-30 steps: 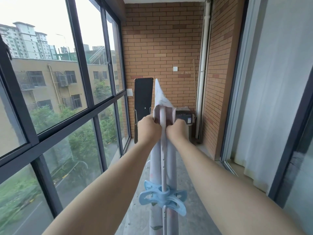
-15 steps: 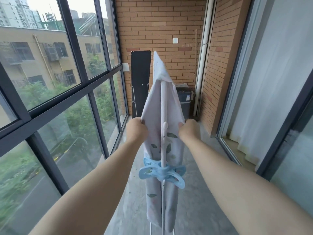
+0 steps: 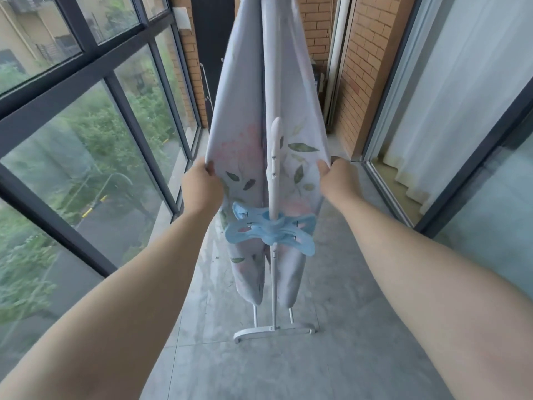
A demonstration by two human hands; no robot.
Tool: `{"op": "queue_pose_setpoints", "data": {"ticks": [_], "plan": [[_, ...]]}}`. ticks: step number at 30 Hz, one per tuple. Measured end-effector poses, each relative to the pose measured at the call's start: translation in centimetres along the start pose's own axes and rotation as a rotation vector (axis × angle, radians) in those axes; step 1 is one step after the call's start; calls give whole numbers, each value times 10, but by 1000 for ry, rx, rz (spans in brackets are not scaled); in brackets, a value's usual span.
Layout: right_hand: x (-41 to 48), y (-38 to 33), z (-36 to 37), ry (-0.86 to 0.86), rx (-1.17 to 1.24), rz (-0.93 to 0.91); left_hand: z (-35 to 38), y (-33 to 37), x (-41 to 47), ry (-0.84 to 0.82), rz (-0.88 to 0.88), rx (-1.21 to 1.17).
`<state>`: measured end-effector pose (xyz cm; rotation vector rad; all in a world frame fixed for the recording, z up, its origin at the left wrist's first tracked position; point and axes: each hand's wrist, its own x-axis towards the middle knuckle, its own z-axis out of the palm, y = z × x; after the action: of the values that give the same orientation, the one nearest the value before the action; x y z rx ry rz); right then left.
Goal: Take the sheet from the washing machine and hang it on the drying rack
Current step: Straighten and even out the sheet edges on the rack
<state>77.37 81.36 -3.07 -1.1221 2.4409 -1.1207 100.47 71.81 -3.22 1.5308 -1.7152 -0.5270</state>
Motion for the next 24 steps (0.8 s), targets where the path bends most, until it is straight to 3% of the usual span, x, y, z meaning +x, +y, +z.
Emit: {"op": "queue_pose_setpoints", "data": {"ticks": [2,7,14,20,24], "plan": [[-2,9,-1,65,-15,-7,0,-10,-4,52,17,-7],[-20,23,6,131,-9,0,5,-27,-17,4,-46,9],[-38,59,26,79,-96,87,10,-40,-27,-83,-71,-65],[-50,88,46,64,-47,78,26,-60,-41,-3,40,-17],[-52,123,62,57,41,85,33,-84,-34,37,12,136]]}}
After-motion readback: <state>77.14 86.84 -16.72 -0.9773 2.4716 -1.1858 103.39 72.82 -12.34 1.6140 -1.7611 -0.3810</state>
